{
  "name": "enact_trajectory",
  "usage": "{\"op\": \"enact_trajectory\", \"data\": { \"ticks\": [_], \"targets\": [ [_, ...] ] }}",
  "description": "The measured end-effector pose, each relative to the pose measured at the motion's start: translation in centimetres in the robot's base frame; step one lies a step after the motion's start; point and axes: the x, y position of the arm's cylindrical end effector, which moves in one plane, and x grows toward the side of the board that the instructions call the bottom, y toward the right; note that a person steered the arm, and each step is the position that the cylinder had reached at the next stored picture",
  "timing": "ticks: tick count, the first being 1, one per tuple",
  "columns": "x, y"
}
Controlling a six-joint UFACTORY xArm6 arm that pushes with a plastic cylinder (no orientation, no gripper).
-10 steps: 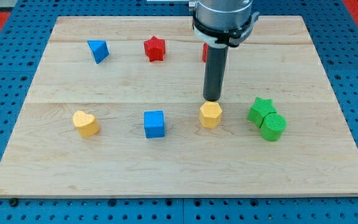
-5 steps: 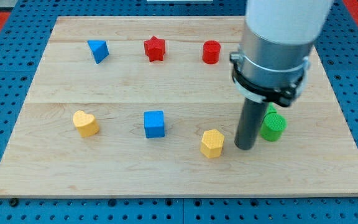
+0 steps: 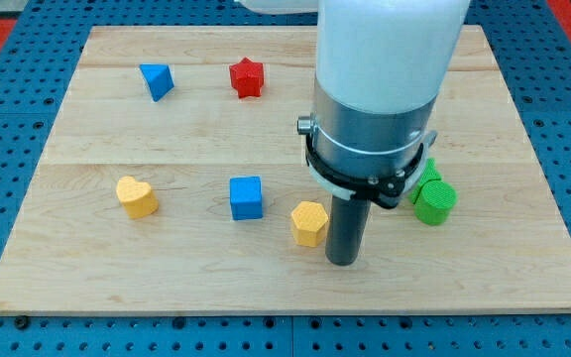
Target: Push the yellow hexagon towards the bottom left
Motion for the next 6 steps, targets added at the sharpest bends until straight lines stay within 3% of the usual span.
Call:
{"op": "enact_trajectory", "data": {
  "ticks": [3,5,6],
  "targets": [
    [-3.9,0.6],
    [-2.5,-9.2],
    [-2.4,-11.5]
  ]
}}
